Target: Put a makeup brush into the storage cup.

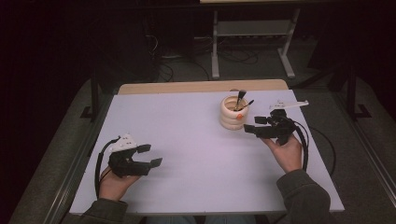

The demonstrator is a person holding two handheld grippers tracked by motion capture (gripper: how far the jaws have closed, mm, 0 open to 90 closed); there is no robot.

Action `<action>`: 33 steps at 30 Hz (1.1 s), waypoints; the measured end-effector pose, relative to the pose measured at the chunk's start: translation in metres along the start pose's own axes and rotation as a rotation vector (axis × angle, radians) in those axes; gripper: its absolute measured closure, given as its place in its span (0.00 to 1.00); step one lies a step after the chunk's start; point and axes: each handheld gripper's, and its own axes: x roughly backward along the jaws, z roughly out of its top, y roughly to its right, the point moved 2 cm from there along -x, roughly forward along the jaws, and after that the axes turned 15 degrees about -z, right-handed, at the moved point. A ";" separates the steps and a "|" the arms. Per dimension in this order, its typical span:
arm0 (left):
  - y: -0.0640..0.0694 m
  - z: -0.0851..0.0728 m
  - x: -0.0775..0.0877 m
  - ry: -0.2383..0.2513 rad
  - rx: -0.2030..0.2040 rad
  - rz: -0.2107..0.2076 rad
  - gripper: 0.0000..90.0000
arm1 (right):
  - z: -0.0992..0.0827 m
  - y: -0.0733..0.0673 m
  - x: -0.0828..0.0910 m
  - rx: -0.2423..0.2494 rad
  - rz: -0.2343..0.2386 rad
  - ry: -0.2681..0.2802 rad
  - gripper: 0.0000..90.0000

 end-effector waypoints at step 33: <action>-0.003 -0.002 0.002 0.010 -0.009 0.008 0.27 | -0.033 -0.010 0.015 0.025 0.007 0.030 0.30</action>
